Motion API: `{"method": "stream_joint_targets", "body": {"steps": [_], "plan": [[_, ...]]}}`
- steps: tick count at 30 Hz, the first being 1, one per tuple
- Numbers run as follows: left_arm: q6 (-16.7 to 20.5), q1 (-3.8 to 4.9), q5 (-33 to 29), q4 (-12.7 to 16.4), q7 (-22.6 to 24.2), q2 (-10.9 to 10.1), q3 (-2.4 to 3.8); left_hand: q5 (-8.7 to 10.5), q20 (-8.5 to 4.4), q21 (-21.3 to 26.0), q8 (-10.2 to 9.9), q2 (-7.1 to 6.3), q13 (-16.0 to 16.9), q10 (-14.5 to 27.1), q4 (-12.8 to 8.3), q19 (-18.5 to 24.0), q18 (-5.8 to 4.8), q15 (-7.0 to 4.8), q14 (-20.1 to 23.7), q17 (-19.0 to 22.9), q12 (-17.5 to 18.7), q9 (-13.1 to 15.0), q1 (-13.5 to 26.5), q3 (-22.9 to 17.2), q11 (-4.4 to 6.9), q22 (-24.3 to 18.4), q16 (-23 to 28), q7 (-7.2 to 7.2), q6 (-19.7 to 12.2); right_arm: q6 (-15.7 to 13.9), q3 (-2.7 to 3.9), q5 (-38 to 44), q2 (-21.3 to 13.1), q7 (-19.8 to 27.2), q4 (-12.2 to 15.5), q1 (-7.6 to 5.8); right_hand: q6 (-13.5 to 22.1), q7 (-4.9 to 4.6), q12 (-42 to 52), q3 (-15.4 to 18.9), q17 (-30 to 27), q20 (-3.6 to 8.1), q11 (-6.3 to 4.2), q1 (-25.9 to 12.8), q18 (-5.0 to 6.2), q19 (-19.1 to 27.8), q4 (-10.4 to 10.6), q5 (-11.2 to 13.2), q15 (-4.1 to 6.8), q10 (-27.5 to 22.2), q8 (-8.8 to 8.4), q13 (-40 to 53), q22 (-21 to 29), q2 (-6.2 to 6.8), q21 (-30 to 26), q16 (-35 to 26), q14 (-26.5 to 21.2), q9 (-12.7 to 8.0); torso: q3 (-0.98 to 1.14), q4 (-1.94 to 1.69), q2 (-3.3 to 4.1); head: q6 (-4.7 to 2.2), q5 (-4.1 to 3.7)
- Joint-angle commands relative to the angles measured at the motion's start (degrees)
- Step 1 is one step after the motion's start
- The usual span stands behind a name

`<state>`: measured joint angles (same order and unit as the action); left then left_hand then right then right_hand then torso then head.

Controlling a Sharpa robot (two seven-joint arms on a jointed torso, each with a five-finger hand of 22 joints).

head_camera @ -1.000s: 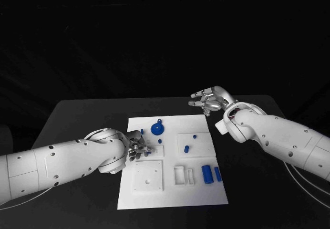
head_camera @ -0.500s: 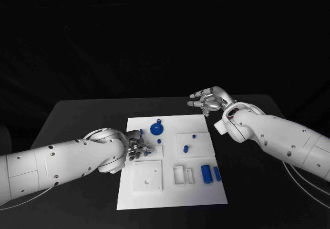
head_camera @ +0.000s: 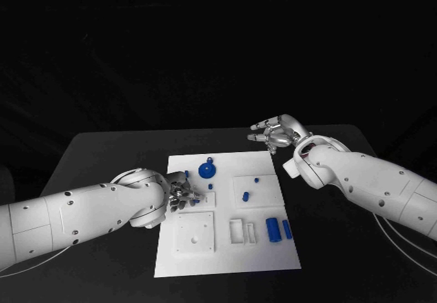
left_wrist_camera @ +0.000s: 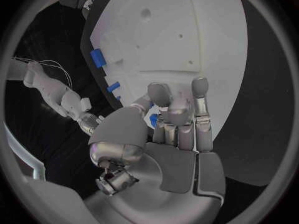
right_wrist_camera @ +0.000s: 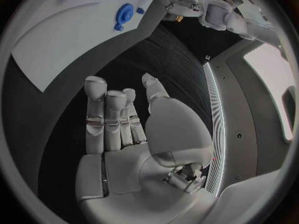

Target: Assemble the parts on the task board

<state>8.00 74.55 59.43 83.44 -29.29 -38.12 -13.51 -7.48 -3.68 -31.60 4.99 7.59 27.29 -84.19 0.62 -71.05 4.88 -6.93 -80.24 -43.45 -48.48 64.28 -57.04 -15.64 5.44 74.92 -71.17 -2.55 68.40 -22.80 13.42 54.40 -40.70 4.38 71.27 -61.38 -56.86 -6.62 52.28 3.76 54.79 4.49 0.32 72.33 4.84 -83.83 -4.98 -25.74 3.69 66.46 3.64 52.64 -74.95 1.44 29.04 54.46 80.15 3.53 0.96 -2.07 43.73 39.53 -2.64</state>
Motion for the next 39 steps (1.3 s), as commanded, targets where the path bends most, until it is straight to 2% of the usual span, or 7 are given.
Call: {"method": "stream_joint_targets", "body": {"steps": [1,5,25,29,31,36,39], "plan": [[-1.2,-0.30,0.1,-0.4,-0.9,0.1,-0.26,0.35,0.01,0.0,-0.1,-0.73,-0.1,-2.3,0.3,-0.1,0.02,0.22,-0.1,0.1,-0.2,0.1,0.2,0.6,0.44,1.0,-0.1,7.17,16.4,0.8,0.03,-0.1,0.0,0.6,0.0,0.05,-0.5,-0.01,0.2,0.0,0.0,0.15,0.04,-0.3,0.81,-0.4,0.2,-0.3,-0.08,-0.4,-0.07,0.0,-3.3,-0.11,0.0,0.2,-0.3,0.1,-0.05,0.00,-0.02,-0.03,-0.03],[-1.2,-0.30,0.1,-0.4,-0.9,0.2,-0.26,3.64,-0.07,0.0,-0.1,-1.41,-0.2,-2.3,1.7,-0.2,-0.06,0.21,-0.2,0.2,-0.2,0.1,0.7,2.0,0.47,1.0,-0.1,7.21,16.4,0.9,0.03,-0.1,0.0,0.6,0.0,0.06,-0.5,-0.01,0.2,0.0,0.0,0.15,0.04,-0.3,0.81,-0.4,0.2,-0.3,-0.08,-0.4,-0.07,0.0,-3.3,-0.11,0.0,0.2,-0.3,0.1,-0.05,-0.01,-0.02,0.02,-0.05],[-0.7,-0.30,0.1,-0.8,-1.1,0.2,-0.26,4.20,-0.29,0.2,-0.1,-3.24,-0.4,-2.3,3.3,-0.3,-0.23,0.11,-0.1,0.3,-0.2,0.2,0.8,4.3,0.53,1.0,-0.1,7.25,16.3,0.8,0.03,-0.1,0.1,0.6,0.0,0.22,-0.5,-0.01,0.2,0.0,0.0,0.15,0.04,-0.3,0.81,-0.4,0.2,-0.3,-0.08,-0.4,-0.07,0.0,-3.3,-0.11,0.0,0.2,-0.3,0.1,-0.01,0.03,-0.03,0.12,-0.07],[-0.3,-0.30,0.1,-0.9,-1.2,0.1,-0.25,4.75,-0.74,0.2,-0.1,-5.29,-0.5,-2.4,5.4,-0.3,-0.47,-0.16,-0.1,0.2,-0.1,0.2,2.4,6.5,0.71,1.0,-0.1,7.36,16.4,0.8,0.03,-0.1,0.0,0.7,0.0,0.27,-0.5,-0.01,0.2,0.0,0.0,0.15,0.04,-0.3,0.81,-0.4,0.2,-0.3,-0.08,-0.4,-0.07,0.0,-3.3,-0.11,0.0,0.2,-0.3,0.1,-0.02,0.05,-0.01,0.14,-0.12],[-0.1,-0.30,0.1,-0.9,-1.1,0.0,-0.24,4.75,-0.99,0.2,-0.2,-7.33,-0.6,-2.4,7.2,-0.4,-0.73,-0.22,-0.1,0.2,-0.1,0.3,3.8,7.9,0.73,1.0,-0.1,7.34,16.5,0.8,0.03,-0.1,0.0,0.7,0.0,0.29,-0.5,-0.01,0.2,0.0,0.0,0.15,0.04,-0.3,0.81,-0.4,0.2,-0.3,-0.08,-0.4,-0.07,0.0,-3.3,-0.11,0.0,0.2,-0.3,0.1,-0.05,0.07,0.00,0.09,-0.14],[0.2,-0.30,0.0,-0.8,-1.1,-0.2,-0.23,4.75,-1.31,0.2,-0.3,-8.64,-0.7,-2.4,9.6,-0.3,-1.09,-0.27,-0.1,0.1,-0.1,0.3,3.1,12.9,0.75,1.0,-0.1,7.36,16.6,0.8,0.03,-0.2,0.0,0.7,0.0,0.34,-0.5,-0.01,0.2,0.0,0.0,0.15,0.04,-0.3,0.81,-0.4,0.2,-0.3,-0.08,-0.4,-0.07,0.0,-3.3,-0.11,0.0,0.2,-0.3,0.1,-0.05,0.05,-0.02,0.15,-0.17],[0.4,-0.30,0.0,-0.7,-0.9,-0.3,-0.20,4.74,-1.46,0.3,-0.4,-11.26,-0.8,-2.4,12.5,-0.4,-1.23,-0.31,0.0,0.1,-0.1,0.2,3.6,13.0,0.77,1.0,0.0,7.35,16.7,0.8,0.03,-0.2,0.0,0.7,0.0,0.37,-0.4,-0.02,0.2,0.0,0.0,0.15,0.04,-0.3,0.81,-0.4,0.1,-0.2,-0.08,-0.4,-0.08,0.0,-3.3,-0.14,-0.1,0.2,-0.3,0.0,-0.06,0.03,0.00,0.13,-0.19]]}}
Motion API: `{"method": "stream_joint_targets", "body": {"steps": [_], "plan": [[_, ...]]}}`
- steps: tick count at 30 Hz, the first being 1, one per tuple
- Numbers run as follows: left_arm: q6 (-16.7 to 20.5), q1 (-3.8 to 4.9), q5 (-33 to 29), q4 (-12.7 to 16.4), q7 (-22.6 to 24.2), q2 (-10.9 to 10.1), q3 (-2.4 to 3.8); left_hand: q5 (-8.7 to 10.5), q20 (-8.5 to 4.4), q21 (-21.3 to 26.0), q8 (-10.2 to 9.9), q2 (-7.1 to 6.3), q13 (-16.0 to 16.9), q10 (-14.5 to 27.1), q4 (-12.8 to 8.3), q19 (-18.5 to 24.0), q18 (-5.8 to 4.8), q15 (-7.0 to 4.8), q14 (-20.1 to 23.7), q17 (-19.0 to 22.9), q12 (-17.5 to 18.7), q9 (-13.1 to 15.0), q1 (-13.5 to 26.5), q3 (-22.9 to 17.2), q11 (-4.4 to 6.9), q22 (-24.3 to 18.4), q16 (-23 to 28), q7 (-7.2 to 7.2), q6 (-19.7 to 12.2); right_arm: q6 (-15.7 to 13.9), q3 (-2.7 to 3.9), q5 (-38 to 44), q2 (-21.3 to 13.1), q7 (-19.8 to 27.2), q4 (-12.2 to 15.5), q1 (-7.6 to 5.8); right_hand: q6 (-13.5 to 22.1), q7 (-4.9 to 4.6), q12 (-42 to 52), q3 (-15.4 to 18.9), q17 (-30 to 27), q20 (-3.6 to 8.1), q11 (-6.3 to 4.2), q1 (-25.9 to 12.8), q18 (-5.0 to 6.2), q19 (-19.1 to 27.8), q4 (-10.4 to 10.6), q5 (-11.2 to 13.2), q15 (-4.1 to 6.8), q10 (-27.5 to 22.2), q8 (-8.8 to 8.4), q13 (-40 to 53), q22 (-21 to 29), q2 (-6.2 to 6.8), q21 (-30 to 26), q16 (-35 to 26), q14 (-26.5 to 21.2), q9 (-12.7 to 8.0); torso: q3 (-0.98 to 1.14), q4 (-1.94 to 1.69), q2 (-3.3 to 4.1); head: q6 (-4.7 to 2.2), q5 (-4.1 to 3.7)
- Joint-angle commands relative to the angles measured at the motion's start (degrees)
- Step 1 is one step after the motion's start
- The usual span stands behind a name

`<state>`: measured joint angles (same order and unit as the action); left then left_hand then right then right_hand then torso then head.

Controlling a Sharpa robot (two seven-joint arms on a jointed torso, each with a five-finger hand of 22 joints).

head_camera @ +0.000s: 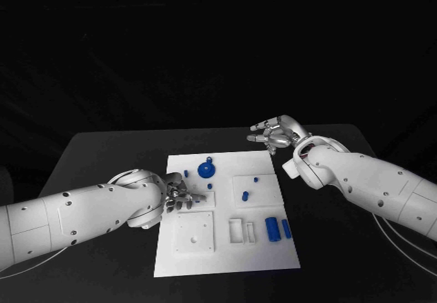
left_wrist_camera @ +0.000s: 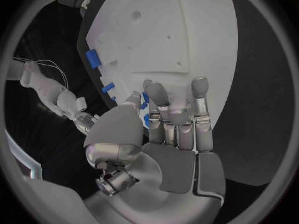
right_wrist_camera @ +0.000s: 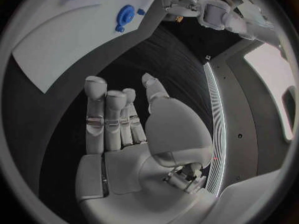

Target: Assemble the parts on the task board

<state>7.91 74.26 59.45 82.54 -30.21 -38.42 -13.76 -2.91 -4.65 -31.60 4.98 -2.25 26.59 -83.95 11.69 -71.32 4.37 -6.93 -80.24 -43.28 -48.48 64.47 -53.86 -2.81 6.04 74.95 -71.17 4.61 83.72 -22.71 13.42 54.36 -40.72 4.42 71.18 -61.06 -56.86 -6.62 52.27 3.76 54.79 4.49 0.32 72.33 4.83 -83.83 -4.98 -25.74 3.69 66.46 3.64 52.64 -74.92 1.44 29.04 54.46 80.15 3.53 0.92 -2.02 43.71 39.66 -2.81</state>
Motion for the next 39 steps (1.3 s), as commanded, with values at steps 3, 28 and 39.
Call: {"method": "stream_joint_targets", "body": {"steps": [3,28,39], "plan": [[0.8,-0.01,-0.2,0.2,0.1,-0.2,0.10,0.17,-0.65,0.4,-0.5,-2.66,-0.2,-2.6,4.8,-0.1,-0.91,-0.35,0.0,0.0,-0.1,0.0,-0.3,4.3,0.16,1.0,0.1,0.14,1.4,0.7,0.03,-0.1,0.0,0.6,0.1,0.07,-0.4,-0.03,0.2,0.0,0.0,0.15,0.04,-0.3,0.82,-0.4,0.1,-0.2,-0.08,-0.4,-0.08,0.0,-3.3,-0.14,-0.1,0.2,-0.3,0.0,-0.01,-0.05,0.01,-0.02,-0.01],[-5.0,4.48,-12.0,-6.2,0.6,-1.8,6.01,-4.63,-2.78,8.4,-1.1,2.28,-0.8,-0.1,-1.7,0.2,-3.83,0.37,4.8,10.1,8.5,-26.3,-7.2,9.6,-1.91,-1.0,7.5,-4.21,-11.6,0.7,0.03,-0.4,-0.1,0.6,-0.2,0.21,-0.2,-0.04,0.1,0.1,0.0,0.15,0.05,-0.5,0.82,-0.4,0.1,-0.3,-0.09,-0.4,-0.08,-0.1,-3.3,-0.19,-0.1,0.1,-0.3,0.0,0.04,0.00,0.06,-1.16,0.92],[-9.5,6.14,-10.6,-13.7,0.1,1.7,6.20,-4.95,-2.33,11.1,-1.0,4.26,-0.2,0.8,-2.0,-0.5,-3.57,0.86,5.6,11.0,9.0,-33.4,-7.4,11.0,-2.70,0.7,7.1,-5.79,-16.5,0.7,0.03,-0.4,0.1,0.5,-0.2,0.22,-0.2,-0.04,0.1,0.1,0.0,0.15,0.05,-0.5,0.82,-0.4,0.1,-0.3,-0.09,-0.4,-0.08,-0.1,-3.3,-0.19,-0.1,0.1,-0.3,0.0,-0.05,0.05,0.07,-1.39,1.29]]}}
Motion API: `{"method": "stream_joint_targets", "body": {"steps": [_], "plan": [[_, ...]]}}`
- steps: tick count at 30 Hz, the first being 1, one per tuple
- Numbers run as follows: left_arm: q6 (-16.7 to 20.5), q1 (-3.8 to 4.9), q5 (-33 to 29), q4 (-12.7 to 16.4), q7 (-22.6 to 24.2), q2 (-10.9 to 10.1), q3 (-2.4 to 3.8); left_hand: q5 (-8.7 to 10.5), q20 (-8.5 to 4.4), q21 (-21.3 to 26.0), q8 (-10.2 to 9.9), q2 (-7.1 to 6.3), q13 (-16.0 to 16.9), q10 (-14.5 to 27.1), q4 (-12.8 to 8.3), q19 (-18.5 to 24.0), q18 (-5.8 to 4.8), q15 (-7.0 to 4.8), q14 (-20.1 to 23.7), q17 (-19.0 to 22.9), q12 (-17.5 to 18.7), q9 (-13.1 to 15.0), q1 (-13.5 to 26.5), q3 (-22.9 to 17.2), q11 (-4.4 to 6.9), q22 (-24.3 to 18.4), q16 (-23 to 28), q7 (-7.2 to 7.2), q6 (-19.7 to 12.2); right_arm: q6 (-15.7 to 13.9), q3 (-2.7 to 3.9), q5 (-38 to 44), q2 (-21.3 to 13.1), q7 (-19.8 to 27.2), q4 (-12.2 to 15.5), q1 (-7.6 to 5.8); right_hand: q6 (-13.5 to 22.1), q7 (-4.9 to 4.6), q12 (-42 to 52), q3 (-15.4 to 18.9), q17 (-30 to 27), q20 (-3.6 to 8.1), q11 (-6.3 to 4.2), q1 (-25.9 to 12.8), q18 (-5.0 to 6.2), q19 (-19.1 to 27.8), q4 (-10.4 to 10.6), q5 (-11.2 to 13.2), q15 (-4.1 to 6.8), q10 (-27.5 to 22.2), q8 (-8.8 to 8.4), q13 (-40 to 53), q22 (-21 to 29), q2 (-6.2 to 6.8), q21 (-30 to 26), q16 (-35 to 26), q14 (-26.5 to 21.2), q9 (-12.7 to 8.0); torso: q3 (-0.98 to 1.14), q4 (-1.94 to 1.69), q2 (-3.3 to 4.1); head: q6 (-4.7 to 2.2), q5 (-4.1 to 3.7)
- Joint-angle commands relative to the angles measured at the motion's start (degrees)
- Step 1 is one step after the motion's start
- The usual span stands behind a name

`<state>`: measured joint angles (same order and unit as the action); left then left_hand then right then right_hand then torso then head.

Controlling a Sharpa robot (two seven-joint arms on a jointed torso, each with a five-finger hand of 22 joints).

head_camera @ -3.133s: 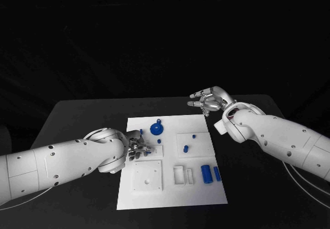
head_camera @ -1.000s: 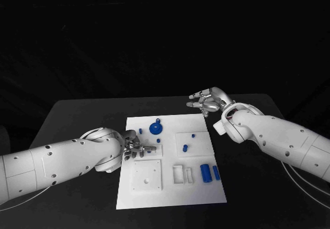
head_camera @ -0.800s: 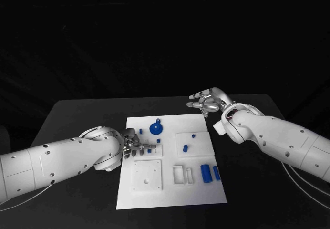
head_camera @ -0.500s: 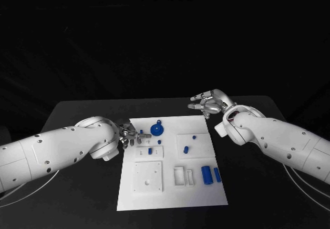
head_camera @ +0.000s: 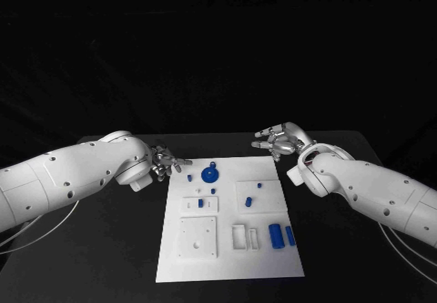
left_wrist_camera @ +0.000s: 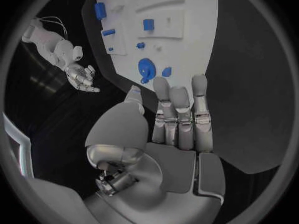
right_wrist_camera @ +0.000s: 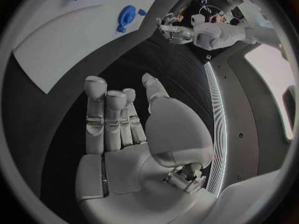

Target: Assemble the parts on the task board

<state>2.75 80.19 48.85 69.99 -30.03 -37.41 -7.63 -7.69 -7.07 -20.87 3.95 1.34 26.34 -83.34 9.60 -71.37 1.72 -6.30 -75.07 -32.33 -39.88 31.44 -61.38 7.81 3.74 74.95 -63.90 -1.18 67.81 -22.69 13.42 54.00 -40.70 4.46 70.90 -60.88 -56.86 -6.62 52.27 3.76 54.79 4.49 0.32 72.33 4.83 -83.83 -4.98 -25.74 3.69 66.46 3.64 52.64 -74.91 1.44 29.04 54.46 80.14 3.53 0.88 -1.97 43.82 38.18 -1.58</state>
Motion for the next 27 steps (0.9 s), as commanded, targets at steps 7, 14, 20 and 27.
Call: {"method": "stream_joint_targets", "body": {"steps": [7,14,20,27], "plan": [[-10.1,0.41,3.4,-6.5,-0.7,4.0,0.04,-1.21,0.53,2.1,0.0,2.26,-0.1,1.6,-1.2,-0.2,-0.87,0.72,1.8,0.7,0.7,-5.3,-0.1,1.5,-0.98,0.9,-0.3,-0.87,-2.5,0.6,0.03,-0.1,0.1,0.5,0.0,0.03,-0.2,-0.04,0.1,0.1,0.0,0.15,0.05,-0.5,0.82,-0.4,0.1,-0.3,-0.09,-0.4,-0.08,-0.1,-3.3,-0.20,-0.1,0.1,-0.3,0.0,-0.06,-0.04,0.01,0.26,0.13],[-12.7,0.32,4.6,-10.7,-0.3,6.8,-0.27,-5.69,0.63,2.5,0.0,2.96,-0.1,2.1,-2.4,-0.1,-0.90,0.84,2.2,0.9,0.7,-6.2,-0.8,2.0,-1.12,1.0,-0.5,-1.03,-2.9,0.5,0.03,-0.1,0.2,0.6,0.1,0.03,-0.2,-0.04,0.1,0.1,0.0,0.15,0.05,-0.5,0.82,-0.4,0.1,-0.3,-0.09,-0.4,-0.08,-0.1,-3.3,-0.20,-0.1,0.1,-0.3,0.0,-0.07,-0.03,-0.01,0.41,0.16],[-14.3,0.00,4.9,-13.6,0.2,8.6,-0.59,-5.89,0.74,2.9,0.0,3.29,-0.1,2.4,-2.8,-0.1,-0.84,0.96,2.5,1.0,0.5,-7.4,-0.3,2.7,-1.30,1.0,-0.8,-1.29,-3.6,0.5,0.03,-0.1,0.2,0.6,0.1,0.03,-0.1,-0.04,0.2,0.1,0.0,0.14,0.05,-0.4,0.83,-0.5,0.1,-0.3,-0.10,-0.3,-0.08,-0.1,-3.4,-0.18,0.1,0.2,-0.2,0.0,-0.11,-0.04,0.03,0.52,0.21],[-16.1,-0.50,4.9,-15.9,0.5,10.4,-0.76,-5.61,0.79,2.9,0.1,3.52,-0.2,2.6,-2.5,0.0,-0.86,1.02,2.7,1.1,0.5,-7.8,0.0,2.7,-1.35,1.0,-0.8,-1.32,-3.7,0.5,0.03,-0.1,0.3,0.6,0.2,0.03,-0.1,-0.04,0.2,0.1,0.0,0.14,0.05,-0.4,0.83,-0.5,0.1,-0.3,-0.10,-0.3,-0.08,-0.1,-3.4,-0.18,0.1,0.2,-0.2,0.0,-0.08,-0.02,0.00,0.62,0.17]]}}
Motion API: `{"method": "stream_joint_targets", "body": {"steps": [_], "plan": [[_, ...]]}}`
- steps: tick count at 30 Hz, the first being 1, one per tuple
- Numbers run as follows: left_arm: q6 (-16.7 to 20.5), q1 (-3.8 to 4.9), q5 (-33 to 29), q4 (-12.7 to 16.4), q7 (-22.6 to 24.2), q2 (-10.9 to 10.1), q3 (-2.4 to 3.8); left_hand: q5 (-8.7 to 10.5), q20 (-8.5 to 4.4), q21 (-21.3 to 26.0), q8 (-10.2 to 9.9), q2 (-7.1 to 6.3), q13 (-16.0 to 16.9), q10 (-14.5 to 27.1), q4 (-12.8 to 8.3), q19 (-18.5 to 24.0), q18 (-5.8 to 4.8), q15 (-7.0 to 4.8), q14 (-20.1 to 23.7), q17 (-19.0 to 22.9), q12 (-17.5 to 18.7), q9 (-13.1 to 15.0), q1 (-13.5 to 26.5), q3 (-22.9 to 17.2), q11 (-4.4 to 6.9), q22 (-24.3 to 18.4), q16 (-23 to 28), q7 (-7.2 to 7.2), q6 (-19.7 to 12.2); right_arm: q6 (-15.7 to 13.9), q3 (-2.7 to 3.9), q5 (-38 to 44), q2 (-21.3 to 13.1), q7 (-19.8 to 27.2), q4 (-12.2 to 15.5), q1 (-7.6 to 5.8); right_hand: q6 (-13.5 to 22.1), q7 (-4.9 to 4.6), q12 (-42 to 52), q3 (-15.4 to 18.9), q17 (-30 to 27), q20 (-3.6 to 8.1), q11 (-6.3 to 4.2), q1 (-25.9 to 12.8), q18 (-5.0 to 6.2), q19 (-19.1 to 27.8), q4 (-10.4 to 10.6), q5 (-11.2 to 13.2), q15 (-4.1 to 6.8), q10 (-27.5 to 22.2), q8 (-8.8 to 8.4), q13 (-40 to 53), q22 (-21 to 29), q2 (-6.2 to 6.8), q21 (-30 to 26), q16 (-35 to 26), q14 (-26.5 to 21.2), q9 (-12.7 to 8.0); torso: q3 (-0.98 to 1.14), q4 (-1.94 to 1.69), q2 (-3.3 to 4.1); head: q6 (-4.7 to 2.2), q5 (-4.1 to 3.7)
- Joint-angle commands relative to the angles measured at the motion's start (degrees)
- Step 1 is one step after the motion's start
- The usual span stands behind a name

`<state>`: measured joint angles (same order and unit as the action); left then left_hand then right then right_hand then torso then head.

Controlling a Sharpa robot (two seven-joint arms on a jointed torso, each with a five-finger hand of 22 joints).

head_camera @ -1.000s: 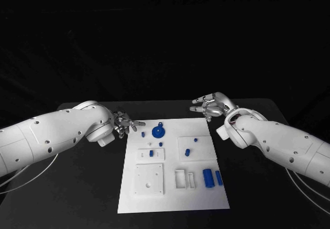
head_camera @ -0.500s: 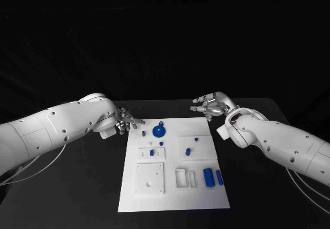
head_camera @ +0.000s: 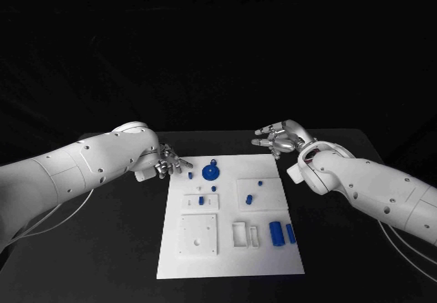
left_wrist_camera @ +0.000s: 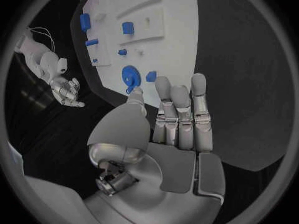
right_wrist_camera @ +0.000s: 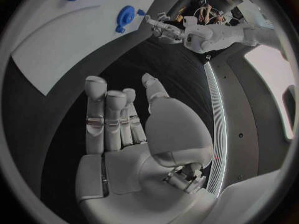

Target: Assemble the parts on the task board

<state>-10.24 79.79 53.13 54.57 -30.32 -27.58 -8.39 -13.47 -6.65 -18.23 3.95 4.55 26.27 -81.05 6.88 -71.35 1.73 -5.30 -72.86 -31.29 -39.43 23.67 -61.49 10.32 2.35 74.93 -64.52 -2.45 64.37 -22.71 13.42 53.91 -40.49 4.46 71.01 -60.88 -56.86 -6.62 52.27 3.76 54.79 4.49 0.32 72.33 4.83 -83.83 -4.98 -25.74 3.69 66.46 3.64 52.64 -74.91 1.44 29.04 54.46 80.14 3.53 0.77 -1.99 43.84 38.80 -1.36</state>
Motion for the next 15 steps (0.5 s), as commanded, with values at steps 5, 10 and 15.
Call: {"method": "stream_joint_targets", "body": {"steps": [5,10,15], "plan": [[-3.8,-0.39,0.6,-1.8,1.2,1.5,-0.05,-0.07,0.40,0.3,0.0,0.70,-0.1,0.4,0.2,0.1,-0.87,0.05,0.6,0.1,0.0,-0.3,0.1,0.1,0.00,1.1,-0.3,-0.06,-0.2,0.5,0.03,0.0,0.1,0.6,0.2,0.03,-0.1,-0.04,0.2,0.1,0.0,0.14,0.05,-0.4,0.83,-0.5,0.1,-0.3,-0.10,-0.3,-0.08,-0.1,-3.4,-0.18,0.1,0.2,-0.2,0.0,0.03,0.01,-0.02,0.05,-0.12],[-3.8,-0.69,0.4,-2.7,1.6,2.3,-0.08,-0.59,0.42,0.3,0.0,1.08,-0.1,0.5,0.1,0.1,-0.86,0.07,0.7,0.1,-0.1,-0.7,0.0,0.0,-0.03,1.1,-0.4,-0.12,-0.3,0.5,0.03,0.0,0.1,0.6,0.2,0.03,-0.1,-0.04,0.2,0.1,0.0,0.14,0.05,-0.4,0.83,-0.5,0.1,-0.3,-0.10,-0.3,-0.08,-0.1,-3.4,-0.18,0.1,0.2,-0.2,0.0,0.03,0.02,-0.01,0.12,-0.20],[-4.1,-0.88,0.1,-3.1,1.9,2.9,-0.10,-0.92,0.43,0.3,0.0,1.47,-0.1,0.5,-0.1,0.1,-0.85,0.08,0.7,0.1,-0.2,-0.9,-0.1,-0.1,-0.03,1.1,-0.5,-0.11,-0.2,0.5,0.03,0.0,0.1,0.6,0.3,0.03,0.0,-0.05,0.3,0.0,0.1,0.14,0.05,-0.4,0.83,-0.5,0.0,-0.4,-0.09,-0.2,-0.10,0.0,-3.4,-0.17,0.2,0.3,-0.2,0.0,0.06,-0.01,-0.03,0.30,-0.25]]}}
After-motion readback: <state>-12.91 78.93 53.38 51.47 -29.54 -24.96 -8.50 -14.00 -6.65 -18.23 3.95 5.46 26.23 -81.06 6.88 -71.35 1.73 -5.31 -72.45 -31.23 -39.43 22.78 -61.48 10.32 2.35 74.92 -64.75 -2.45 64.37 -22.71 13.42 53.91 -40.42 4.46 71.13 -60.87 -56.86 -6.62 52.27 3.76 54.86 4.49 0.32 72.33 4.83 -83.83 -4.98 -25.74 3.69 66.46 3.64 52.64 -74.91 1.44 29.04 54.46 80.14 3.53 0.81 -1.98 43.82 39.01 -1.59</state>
